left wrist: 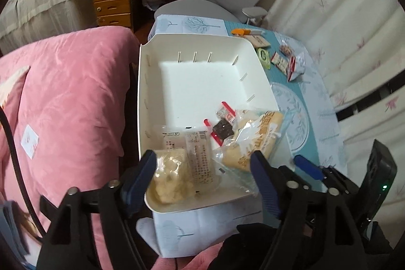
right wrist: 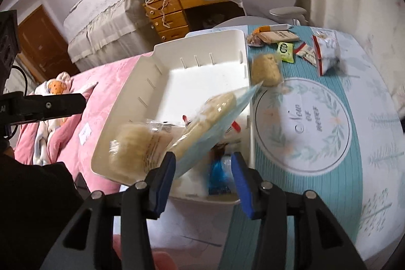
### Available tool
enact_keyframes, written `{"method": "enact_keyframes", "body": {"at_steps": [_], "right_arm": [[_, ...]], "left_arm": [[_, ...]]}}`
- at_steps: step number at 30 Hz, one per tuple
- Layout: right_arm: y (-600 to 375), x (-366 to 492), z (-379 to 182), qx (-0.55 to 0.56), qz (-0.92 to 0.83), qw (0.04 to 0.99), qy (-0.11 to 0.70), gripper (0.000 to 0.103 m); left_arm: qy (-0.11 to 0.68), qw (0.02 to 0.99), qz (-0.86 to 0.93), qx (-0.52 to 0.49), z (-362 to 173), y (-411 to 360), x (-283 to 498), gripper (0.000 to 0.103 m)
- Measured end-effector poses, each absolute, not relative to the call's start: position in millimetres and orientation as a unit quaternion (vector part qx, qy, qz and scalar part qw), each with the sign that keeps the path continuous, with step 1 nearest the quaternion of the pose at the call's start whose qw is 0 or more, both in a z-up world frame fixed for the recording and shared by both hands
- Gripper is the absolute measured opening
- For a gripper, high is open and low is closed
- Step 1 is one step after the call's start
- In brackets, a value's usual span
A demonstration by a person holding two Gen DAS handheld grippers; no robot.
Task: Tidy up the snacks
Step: 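Carry pastry bag and blue packet into the white tray and open both tools, then move left tool to green pineapple-cake packet while right reaches white red-edged bag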
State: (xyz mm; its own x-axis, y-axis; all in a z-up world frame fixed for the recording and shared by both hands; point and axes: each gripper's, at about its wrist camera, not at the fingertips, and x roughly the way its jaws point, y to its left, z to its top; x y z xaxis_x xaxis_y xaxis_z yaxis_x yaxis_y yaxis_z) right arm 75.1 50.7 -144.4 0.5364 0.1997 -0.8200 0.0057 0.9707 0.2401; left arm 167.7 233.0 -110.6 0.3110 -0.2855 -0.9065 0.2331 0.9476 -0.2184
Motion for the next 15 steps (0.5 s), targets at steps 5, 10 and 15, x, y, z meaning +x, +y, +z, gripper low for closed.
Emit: {"method": "enact_keyframes", "body": {"at_steps": [5,10,15], "right_arm": [[54.0,63.6,-145.6,0.124,0.023,0.873,0.472,0.053],[54.4,53.9,-147.8,0.134,-0.001,0.870,0.474,0.056],[45.9,39.8,-150.2,0.148,-0.031,0.865,0.479,0.056]], "left_arm": [[0.565,0.806,-0.177,0.009,-111.8,226.7,168.2,0.081],[0.559,0.805,-0.197,0.018,-109.6,218.3,168.3,0.082],[0.548,0.807,-0.217,0.042,-105.0,200.2,163.3,0.084]]}}
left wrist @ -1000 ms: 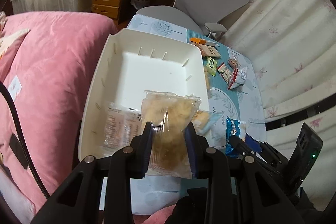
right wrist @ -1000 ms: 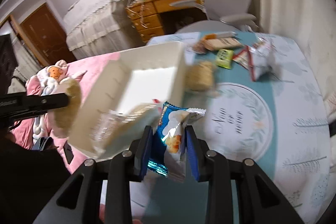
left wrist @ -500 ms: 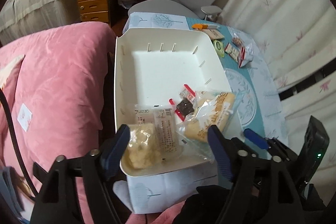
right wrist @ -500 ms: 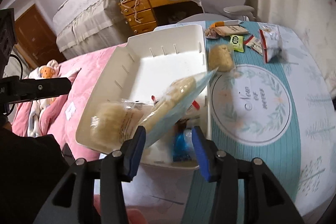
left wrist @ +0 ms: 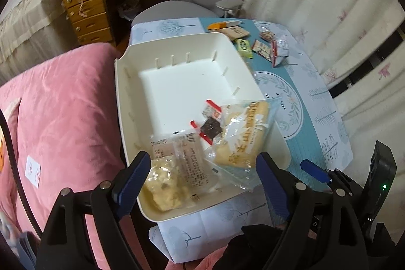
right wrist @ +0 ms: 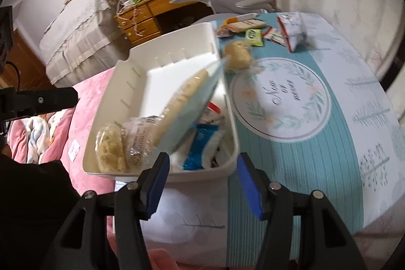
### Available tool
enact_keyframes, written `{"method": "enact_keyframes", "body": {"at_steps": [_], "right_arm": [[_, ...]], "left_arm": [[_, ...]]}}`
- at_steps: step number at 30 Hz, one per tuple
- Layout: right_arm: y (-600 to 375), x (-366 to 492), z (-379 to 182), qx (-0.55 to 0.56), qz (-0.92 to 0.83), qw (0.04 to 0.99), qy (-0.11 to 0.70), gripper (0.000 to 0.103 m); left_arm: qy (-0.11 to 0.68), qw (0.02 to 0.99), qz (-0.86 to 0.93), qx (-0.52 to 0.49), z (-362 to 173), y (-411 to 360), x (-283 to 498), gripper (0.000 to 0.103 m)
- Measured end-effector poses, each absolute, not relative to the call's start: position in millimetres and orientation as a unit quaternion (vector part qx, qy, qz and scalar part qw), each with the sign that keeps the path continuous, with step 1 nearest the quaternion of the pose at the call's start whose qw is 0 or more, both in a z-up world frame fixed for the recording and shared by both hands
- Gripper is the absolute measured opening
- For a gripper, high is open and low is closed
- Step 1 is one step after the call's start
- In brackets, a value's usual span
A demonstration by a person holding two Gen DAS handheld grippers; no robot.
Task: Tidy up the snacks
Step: 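Move left tool to green pineapple-cake packet while right reaches white red-edged bag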
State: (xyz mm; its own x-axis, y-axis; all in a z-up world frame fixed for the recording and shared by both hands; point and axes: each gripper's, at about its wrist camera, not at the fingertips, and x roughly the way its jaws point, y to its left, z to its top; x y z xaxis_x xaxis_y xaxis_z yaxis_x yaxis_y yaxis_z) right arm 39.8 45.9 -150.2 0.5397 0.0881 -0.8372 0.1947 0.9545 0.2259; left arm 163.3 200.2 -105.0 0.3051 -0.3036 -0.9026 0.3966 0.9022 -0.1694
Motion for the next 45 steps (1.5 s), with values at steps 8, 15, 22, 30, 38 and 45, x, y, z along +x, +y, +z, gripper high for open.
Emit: {"method": "enact_keyframes", "body": {"at_steps": [8,15,22,30,38,45], "right_arm": [[17.2,20.5,-155.2,0.180,-0.077,0.848,0.493,0.056],[-17.3,13.7,-151.4,0.204,-0.101,0.838,0.496,0.056],[-76.8,29.5,-151.6,0.296,-0.116,0.810,0.493,0.065],[-164.4,68.1,-164.5,0.451,-0.099,0.755,0.466,0.070],[-235.4,132.9,-184.5,0.488,-0.075,0.733,0.468,0.071],[-267.8,190.8,-205.7,0.489,-0.045,0.733,0.470,0.071]], "left_arm": [[0.522,0.807,-0.261,0.087,-92.6,159.5,151.0,0.088],[0.534,0.787,-0.293,0.103,-90.2,112.8,159.0,0.090],[0.519,0.794,-0.289,0.129,-83.9,60.9,181.6,0.090],[0.559,0.783,-0.260,0.079,-87.1,4.5,250.3,0.090],[0.585,0.786,-0.195,-0.031,-113.8,-36.4,333.2,0.090],[0.592,0.793,-0.133,-0.047,-150.1,-60.3,387.1,0.090]]}}
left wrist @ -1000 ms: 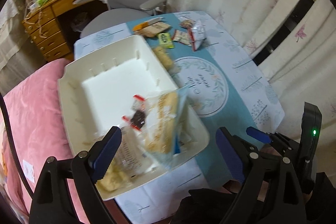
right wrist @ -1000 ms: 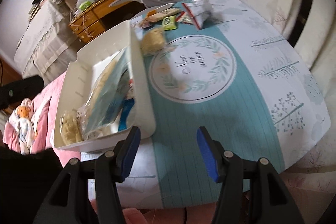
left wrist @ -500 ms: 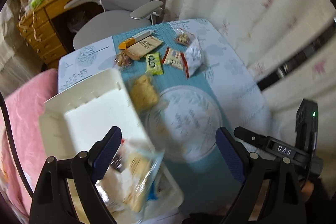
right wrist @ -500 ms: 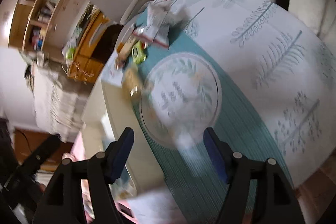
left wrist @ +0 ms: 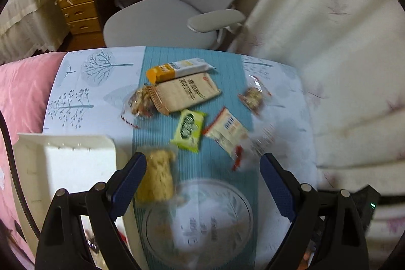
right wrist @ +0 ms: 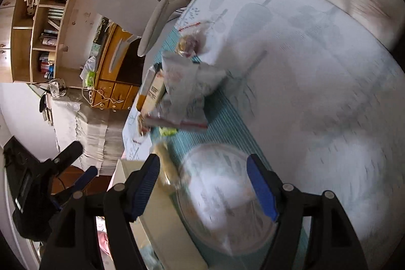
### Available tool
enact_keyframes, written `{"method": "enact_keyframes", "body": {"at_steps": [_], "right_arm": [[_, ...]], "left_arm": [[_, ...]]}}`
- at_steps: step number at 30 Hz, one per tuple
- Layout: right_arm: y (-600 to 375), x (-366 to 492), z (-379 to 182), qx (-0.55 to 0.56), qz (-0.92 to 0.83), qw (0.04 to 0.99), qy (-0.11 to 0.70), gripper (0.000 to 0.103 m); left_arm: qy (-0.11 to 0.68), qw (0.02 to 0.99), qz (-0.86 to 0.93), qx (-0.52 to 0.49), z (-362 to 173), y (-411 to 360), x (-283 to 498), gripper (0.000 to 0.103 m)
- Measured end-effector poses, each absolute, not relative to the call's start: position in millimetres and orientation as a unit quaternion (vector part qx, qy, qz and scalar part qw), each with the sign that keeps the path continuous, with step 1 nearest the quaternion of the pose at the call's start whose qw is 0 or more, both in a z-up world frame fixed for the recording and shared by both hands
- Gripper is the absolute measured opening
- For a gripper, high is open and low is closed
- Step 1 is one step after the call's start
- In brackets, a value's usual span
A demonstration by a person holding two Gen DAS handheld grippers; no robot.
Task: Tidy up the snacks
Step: 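Move left tool to green pineapple-cake packet while right reaches white red-edged bag, then grasp green pineapple-cake packet with left tool while right grasps white snack bag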
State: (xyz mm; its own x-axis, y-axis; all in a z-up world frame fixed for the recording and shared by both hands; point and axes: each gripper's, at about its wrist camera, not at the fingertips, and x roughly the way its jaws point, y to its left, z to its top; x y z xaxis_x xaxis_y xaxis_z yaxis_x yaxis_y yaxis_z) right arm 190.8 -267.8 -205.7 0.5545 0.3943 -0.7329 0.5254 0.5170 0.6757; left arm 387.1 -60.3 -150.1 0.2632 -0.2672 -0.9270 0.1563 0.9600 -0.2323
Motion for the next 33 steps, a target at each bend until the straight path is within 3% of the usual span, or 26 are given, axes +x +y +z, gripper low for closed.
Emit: {"method": "enact_keyframes", "body": {"at_steps": [9,16,24,28,33], "right_arm": [[-271.3,249.9,-225.9,0.459,0.020,0.758,0.463,0.072],[-270.3,272.3,-250.1,0.463,0.044,0.756,0.461,0.072],[-266.8,290.1,-261.4,0.458,0.071,0.764,0.449,0.074],[-266.5,296.4,-263.4,0.452,0.071,0.769,0.446,0.074],[-268.9,302.1,-273.2,0.441,0.054,0.773,0.452,0.074]], "left_arm": [[0.617,0.780,-0.099,-0.045,-212.3,-71.8,428.1,0.090],[0.629,0.772,-0.094,-0.002,-248.2,-85.4,443.1,0.084],[0.635,0.767,-0.092,0.013,-271.6,-94.2,455.1,0.066],[0.646,0.758,-0.091,0.006,-280.8,-92.7,457.5,0.048],[0.646,0.756,-0.103,-0.010,-283.4,-91.8,456.1,0.040]]}}
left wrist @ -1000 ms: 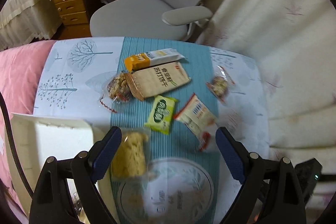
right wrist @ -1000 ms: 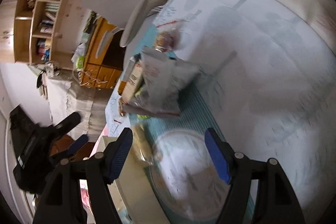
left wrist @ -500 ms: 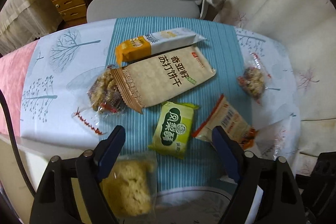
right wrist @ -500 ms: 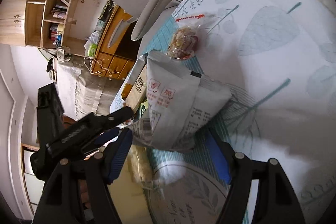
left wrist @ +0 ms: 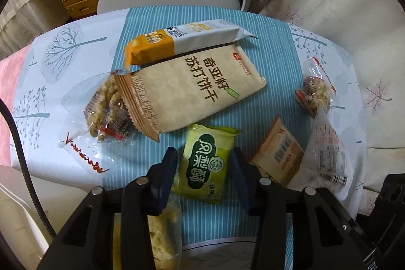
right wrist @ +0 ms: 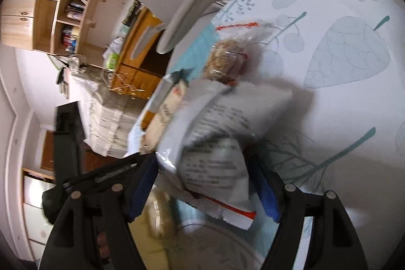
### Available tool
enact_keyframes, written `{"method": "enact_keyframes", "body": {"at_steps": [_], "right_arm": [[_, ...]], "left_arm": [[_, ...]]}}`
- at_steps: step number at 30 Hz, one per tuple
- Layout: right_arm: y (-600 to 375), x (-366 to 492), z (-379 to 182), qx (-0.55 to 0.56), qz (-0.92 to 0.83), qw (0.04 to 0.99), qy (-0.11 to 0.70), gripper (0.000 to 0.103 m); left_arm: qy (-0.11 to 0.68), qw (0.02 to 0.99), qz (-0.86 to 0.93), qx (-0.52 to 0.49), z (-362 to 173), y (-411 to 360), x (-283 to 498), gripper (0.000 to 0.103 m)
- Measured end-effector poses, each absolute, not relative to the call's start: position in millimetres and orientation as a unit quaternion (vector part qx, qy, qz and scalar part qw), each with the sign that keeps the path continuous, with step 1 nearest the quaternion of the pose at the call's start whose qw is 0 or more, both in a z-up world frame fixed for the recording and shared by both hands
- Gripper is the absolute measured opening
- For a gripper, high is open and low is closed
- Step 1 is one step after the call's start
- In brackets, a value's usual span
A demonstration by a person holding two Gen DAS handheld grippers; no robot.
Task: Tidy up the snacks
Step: 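Grasp green pineapple-cake packet with left tool while right grasps white snack bag, then carry green packet and white bag into the tray and open both tools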
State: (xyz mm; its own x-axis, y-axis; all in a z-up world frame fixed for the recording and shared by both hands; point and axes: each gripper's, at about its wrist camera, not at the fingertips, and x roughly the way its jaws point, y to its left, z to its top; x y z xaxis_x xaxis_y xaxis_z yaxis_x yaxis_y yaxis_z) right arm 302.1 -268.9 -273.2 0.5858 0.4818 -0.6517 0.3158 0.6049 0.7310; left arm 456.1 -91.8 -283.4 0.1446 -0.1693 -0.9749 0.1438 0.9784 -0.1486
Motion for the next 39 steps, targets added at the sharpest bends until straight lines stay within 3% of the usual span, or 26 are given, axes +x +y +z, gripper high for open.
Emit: {"method": "enact_keyframes", "body": {"at_steps": [8,21,39], "right_arm": [[-272.0,299.5,-273.1,0.438,0.042,0.780,0.445,0.062],[-286.8,284.0,-259.7,0.425,0.020,0.781,0.457,0.058],[-275.6,219.1,-193.2,0.412,0.016,0.793,0.448,0.053]], "left_arm": [[0.650,0.753,-0.104,-0.010,-289.2,-93.2,454.1,0.038],[0.679,0.729,-0.087,-0.029,-289.3,-86.6,446.0,0.035],[0.663,0.731,-0.150,-0.052,-189.8,-76.7,365.3,0.035]]}}
